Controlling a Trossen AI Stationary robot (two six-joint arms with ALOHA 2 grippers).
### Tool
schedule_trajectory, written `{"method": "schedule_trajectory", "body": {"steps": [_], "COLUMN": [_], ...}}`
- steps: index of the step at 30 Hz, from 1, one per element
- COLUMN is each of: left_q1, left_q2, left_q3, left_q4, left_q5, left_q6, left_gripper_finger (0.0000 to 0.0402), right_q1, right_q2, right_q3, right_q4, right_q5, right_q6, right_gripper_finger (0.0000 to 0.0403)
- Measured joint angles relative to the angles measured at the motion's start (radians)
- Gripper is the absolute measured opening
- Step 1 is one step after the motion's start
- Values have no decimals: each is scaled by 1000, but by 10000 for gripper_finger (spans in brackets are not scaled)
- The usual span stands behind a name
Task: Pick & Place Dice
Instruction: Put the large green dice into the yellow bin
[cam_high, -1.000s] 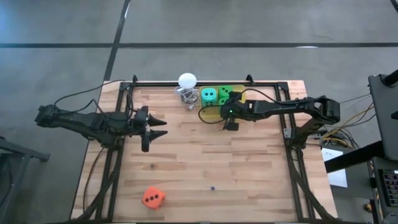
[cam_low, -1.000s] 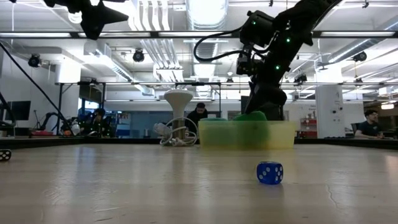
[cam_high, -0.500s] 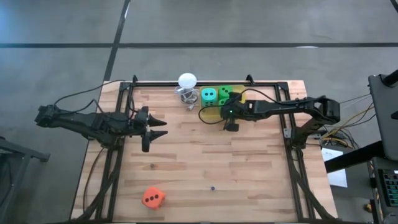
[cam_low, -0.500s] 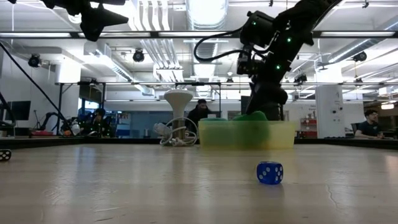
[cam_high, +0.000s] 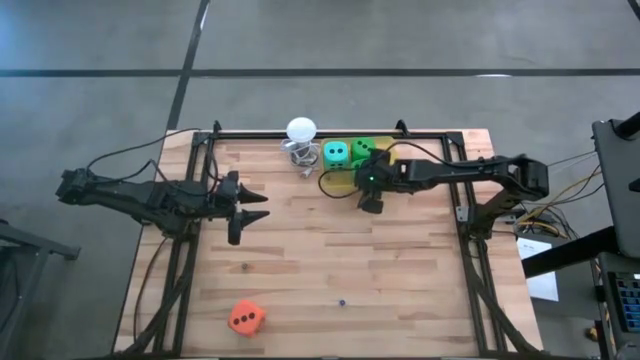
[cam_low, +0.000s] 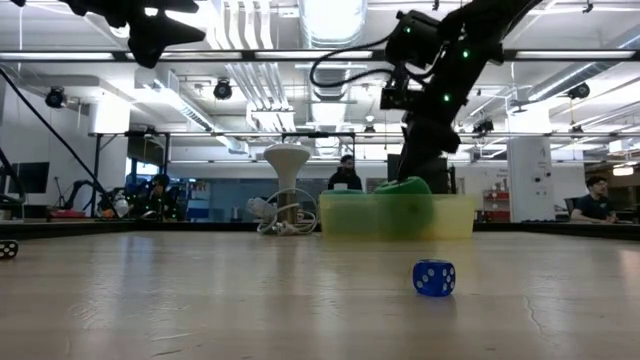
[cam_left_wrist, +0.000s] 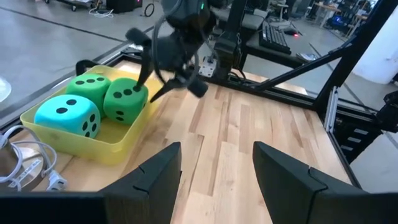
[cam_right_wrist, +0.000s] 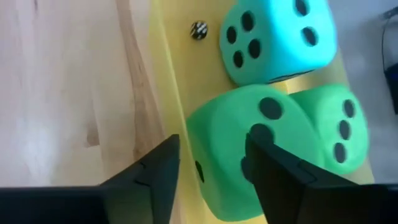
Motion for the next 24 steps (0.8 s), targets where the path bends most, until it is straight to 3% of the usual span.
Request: {"method": "schedule_trajectory", "body": {"steps": [8, 14, 24], "left_q1": [0, 0, 0], "left_q2": [0, -1, -1], "left_q3": [0, 0, 0], "left_q4": [-19, -51, -63], "left_q5": [3, 8, 11], "left_q6": [-1, -20, -28], "left_gripper_finger": [203, 203, 203], "right_q1": [8, 0, -88], "right_q2": [-58, -84, -40], "right_q3": [46, 45, 37], "right_q4": [-42, -80, -76], "right_q5": [-28, 31, 58], "right_q6": [22, 50, 19], "right_gripper_finger": [201, 198, 137]}}
